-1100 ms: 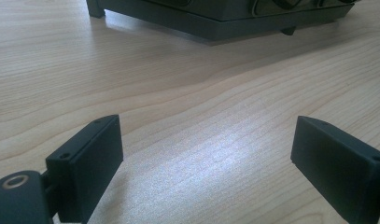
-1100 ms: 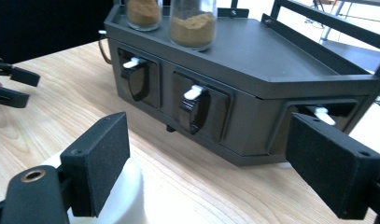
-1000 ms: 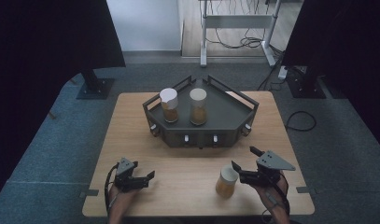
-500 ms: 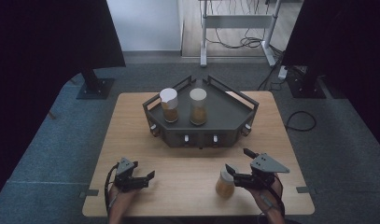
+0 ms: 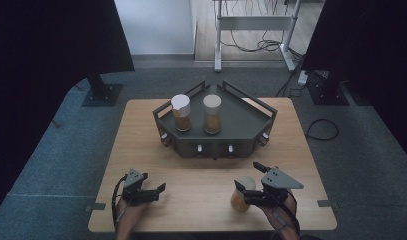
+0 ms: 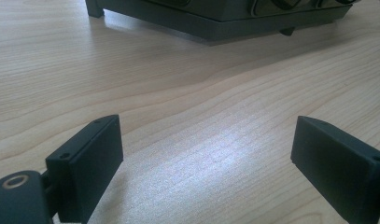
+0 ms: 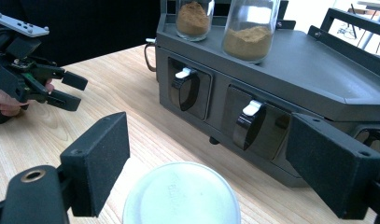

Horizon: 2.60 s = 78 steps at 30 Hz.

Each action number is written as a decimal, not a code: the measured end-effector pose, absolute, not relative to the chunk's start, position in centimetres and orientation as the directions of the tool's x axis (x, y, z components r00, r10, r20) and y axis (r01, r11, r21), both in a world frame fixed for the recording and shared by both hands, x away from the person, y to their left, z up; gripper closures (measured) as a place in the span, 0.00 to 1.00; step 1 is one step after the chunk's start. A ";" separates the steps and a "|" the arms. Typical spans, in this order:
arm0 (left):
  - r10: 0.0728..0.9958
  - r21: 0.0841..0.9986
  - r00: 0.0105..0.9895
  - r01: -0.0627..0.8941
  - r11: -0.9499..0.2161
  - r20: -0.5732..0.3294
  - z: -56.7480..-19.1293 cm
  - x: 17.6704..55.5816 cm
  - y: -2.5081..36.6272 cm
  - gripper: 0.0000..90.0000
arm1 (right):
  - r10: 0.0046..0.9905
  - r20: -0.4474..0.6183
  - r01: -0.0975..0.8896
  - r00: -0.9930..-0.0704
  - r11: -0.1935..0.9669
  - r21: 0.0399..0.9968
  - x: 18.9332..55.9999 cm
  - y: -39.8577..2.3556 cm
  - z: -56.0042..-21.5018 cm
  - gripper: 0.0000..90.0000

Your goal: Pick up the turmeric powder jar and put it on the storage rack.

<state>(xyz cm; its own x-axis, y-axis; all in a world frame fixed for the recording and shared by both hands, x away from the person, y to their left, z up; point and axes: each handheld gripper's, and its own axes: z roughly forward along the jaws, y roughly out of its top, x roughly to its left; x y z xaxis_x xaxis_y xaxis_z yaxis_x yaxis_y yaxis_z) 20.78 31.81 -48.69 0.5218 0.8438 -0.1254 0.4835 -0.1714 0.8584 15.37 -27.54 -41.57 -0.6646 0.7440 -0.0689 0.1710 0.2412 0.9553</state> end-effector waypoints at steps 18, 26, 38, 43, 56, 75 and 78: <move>0.844 0.858 0.522 0.485 -0.172 -0.125 -48.7 20.8 31.8 0.09 | 0.738 -0.046 0.202 -0.673 0.244 0.948 15.1 -27.4 -42.6 0.15; 0.843 0.857 0.523 0.485 -0.174 -0.125 -48.7 20.8 31.8 0.09 | 0.734 -0.030 0.221 -0.679 0.244 0.944 15.1 -27.3 -43.3 0.15; 0.843 0.856 0.523 0.485 -0.176 -0.124 -48.6 20.8 31.8 0.09 | 0.739 -0.014 0.247 -0.674 0.244 0.938 15.2 -27.2 -44.2 0.15; 0.843 0.857 0.523 0.485 -0.175 -0.124 -48.7 20.8 31.8 0.09 | 0.741 -0.008 0.258 -0.672 0.243 0.935 15.2 -27.2 -44.5 0.16; 0.842 0.856 0.524 0.486 -0.176 -0.124 -48.6 20.9 31.8 0.09 | 0.735 0.026 0.282 -0.678 0.228 0.932 15.6 -27.9 -44.9 0.27; 0.841 0.858 0.524 0.486 -0.169 -0.131 -48.7 20.9 31.9 0.09 | 0.737 0.025 0.287 -0.675 0.231 0.930 15.5 -27.7 -44.9 0.37; 0.841 0.857 0.525 0.486 -0.170 -0.131 -48.7 20.9 31.9 0.09 | 0.739 0.024 0.289 -0.674 0.234 0.928 15.5 -27.6 -44.8 0.37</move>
